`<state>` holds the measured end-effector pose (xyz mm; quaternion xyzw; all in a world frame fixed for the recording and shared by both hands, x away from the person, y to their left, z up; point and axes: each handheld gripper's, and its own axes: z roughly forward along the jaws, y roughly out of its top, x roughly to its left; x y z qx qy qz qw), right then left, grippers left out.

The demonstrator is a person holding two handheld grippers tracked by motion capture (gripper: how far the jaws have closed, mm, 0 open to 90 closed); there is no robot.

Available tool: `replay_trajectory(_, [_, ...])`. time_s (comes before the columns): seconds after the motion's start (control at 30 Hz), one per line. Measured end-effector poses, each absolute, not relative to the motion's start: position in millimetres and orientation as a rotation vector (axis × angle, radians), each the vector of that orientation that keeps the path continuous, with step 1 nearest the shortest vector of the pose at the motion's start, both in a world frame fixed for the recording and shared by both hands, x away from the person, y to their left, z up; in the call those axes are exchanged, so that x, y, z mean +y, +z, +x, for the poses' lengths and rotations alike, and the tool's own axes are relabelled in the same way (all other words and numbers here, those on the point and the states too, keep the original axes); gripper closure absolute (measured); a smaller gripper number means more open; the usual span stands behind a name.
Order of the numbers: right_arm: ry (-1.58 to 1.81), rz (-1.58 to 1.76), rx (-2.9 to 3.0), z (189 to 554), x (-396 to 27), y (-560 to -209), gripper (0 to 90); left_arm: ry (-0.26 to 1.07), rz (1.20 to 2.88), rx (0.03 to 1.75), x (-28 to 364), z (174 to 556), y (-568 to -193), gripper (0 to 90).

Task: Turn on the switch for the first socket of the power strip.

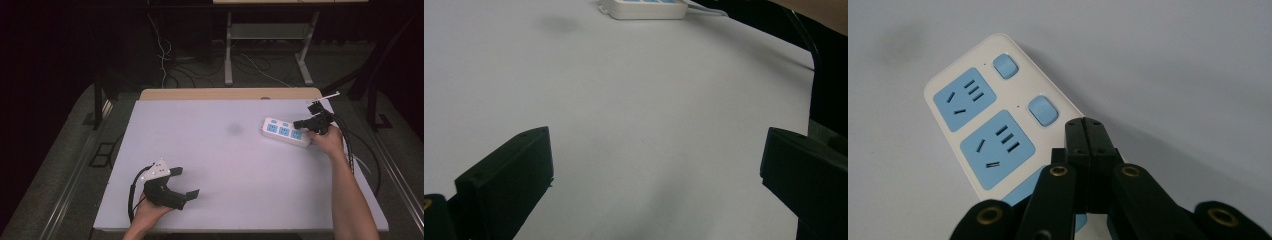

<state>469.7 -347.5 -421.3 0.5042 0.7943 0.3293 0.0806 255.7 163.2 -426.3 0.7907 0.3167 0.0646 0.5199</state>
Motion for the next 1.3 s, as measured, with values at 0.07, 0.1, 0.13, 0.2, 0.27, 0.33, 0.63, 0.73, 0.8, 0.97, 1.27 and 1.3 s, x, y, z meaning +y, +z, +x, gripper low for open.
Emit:
replay_trajectory(0.07, [0.962,1.507,2.381,469.9,-345.7,-420.0,90.0,0.153,1.896,0.762,163.3,256.5,-426.9,0.0])
replay_trajectory(0.1, [0.958,1.509,2.381,470.2,-345.5,-419.8,90.0,0.153,1.896,0.763,163.3,256.6,-426.9,0.0])
replay_trajectory(0.13, [0.956,1.507,2.382,470.4,-345.3,-419.6,90.0,0.153,1.894,0.763,163.2,256.6,-426.8,0.0])
replay_trajectory(0.2, [0.959,1.515,2.379,470.5,-345.5,-419.6,90.0,0.153,1.895,0.762,163.3,256.4,-426.6,0.0])
replay_trajectory(0.27, [0.977,1.539,2.371,470.9,-346.9,-420.1,90.0,0.152,1.895,0.764,163.3,256.7,-426.8,0.0])
replay_trajectory(0.33, [1.018,1.569,2.362,471.6,-349.4,-420.6,90.0,0.151,1.895,0.764,163.5,257.1,-427.0,0.0])
replay_trajectory(0.63, [0.943,1.545,2.370,469.7,-347.0,-415.7,90.0,0.150,1.898,0.766,163.3,257.6,-427.3,0.0])
replay_trajectory(0.73, [0.944,1.536,2.364,466.7,-347.6,-411.6,90.0,0.150,1.897,0.765,163.0,257.2,-427.2,0.0])
replay_trajectory(0.8, [0.960,1.534,2.348,464.1,-348.7,-406.6,89.9,0.150,1.897,0.764,162.9,257.2,-427.2,0.0])
replay_trajectory(0.97, [0.985,1.526,2.324,455.4,-350.6,-393.1,89.8,0.151,1.899,0.758,162.3,257.0,-427.0,0.0])
replay_trajectory(1.27, [0.984,1.478,2.325,436.1,-346.0,-373.8,89.5,0.154,1.898,0.755,162.1,256.1,-426.2,0.0])
replay_trajectory(1.3, [0.986,1.476,2.325,433.8,-345.7,-371.9,89.5,0.154,1.898,0.756,162.3,256.2,-426.2,0.0])
